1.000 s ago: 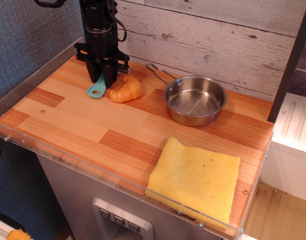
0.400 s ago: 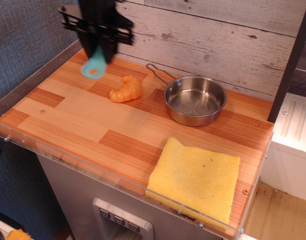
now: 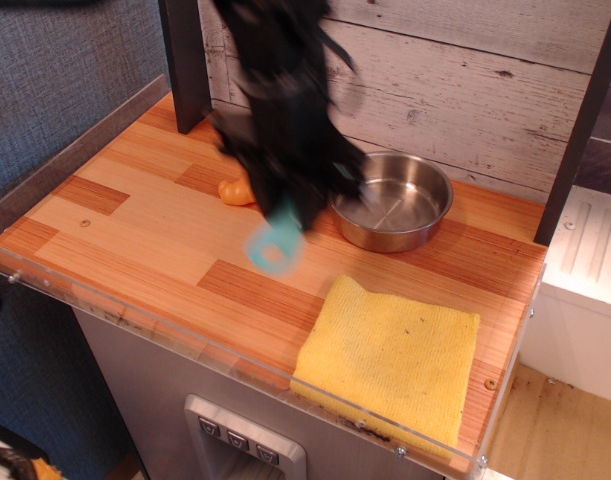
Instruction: Place blue brush on top of yellow cloth.
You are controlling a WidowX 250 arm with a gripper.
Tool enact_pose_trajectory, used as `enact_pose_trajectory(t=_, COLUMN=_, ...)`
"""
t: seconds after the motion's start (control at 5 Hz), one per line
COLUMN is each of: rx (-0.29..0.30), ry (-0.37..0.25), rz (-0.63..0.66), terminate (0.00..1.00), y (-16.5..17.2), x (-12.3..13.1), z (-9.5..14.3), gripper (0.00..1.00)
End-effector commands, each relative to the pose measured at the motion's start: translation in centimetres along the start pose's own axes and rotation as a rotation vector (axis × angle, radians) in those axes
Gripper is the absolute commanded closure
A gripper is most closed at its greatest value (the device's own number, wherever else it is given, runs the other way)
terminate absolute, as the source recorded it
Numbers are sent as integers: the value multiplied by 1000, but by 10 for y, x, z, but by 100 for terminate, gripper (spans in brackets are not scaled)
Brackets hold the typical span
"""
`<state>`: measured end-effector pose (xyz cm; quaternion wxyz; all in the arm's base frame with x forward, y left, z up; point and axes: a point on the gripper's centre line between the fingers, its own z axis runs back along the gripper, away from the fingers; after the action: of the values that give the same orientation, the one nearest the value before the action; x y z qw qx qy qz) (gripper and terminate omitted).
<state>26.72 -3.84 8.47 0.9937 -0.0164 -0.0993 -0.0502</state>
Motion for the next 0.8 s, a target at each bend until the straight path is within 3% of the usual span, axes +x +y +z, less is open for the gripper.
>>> enact_pose_trajectory(t=0.0, rx=-22, ry=1, rz=-48, terminate=0, y=-35, x=-15, z=-21, gripper=100)
enact_pose_trajectory(t=0.6, rx=-56, ry=42, rz=-77, terminate=0, y=-61, x=-9, z=-47, gripper=100)
